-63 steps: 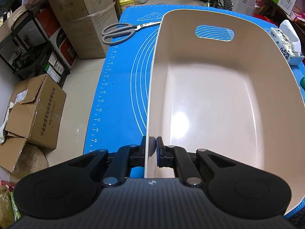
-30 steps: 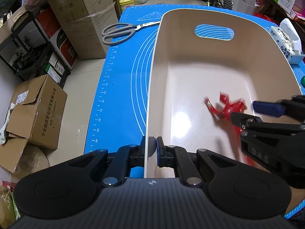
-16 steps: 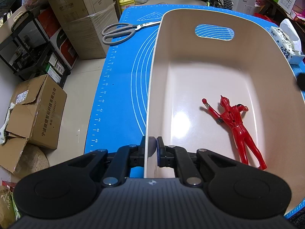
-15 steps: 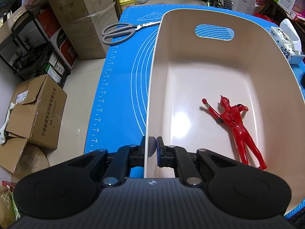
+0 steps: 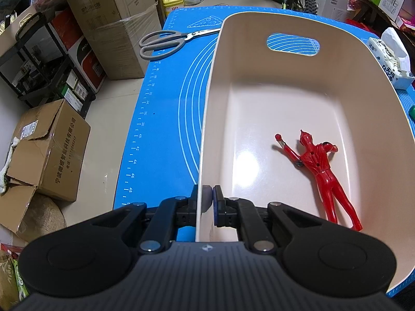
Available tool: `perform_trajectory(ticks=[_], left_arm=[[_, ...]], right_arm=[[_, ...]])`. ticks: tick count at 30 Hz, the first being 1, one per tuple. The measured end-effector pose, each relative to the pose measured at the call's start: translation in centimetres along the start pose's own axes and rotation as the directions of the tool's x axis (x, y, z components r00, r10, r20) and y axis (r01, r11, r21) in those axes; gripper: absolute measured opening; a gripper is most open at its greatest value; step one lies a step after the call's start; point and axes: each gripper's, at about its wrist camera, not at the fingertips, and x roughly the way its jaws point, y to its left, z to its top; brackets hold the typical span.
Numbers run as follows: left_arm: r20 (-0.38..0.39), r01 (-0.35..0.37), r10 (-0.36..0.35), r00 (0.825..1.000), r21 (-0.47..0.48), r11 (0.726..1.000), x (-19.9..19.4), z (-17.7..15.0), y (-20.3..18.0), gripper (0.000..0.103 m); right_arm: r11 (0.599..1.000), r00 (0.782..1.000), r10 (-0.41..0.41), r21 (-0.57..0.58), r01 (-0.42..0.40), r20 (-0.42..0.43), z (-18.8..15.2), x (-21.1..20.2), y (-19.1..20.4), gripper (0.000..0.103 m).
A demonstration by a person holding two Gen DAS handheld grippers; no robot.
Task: Organize rigid objects
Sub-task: 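Open the right tool to drop the red figure into the basket, then grasp the pink floral box with the right tool, then lift the pink box with the right tool and carry it over the basket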
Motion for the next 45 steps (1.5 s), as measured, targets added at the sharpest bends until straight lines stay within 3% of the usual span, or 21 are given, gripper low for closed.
perform_trajectory(ticks=[19,24,29,45], left_arm=[[0.001,0.0,0.0,1.0,-0.003,1.0,0.1,-0.1,0.1,0.011],[0.001,0.0,0.0,1.0,-0.004,1.0,0.1,-0.1,0.1,0.011],[0.001,-0.001,0.001,1.0,-0.004,1.0,0.1,0.0,0.0,0.011],[0.001,0.004,-0.004,1.0,-0.008,1.0,0.1,0.0,0.1,0.011]], right_arm=[[0.999,0.978,-0.034,0.022,0.04,-0.208,-6.9,5.0,-2.9,0.075],[0.999,0.979,-0.026,0.04,0.035,-0.203,-7.1,5.9,-2.9,0.075],[0.999,0.982,-0.015,0.046,0.024,-0.19,-7.1,6.2,-2.8,0.063],[0.994,0.993,-0.072,0.075,0.079,-0.097,-5.5,4.6,-3.4,0.063]])
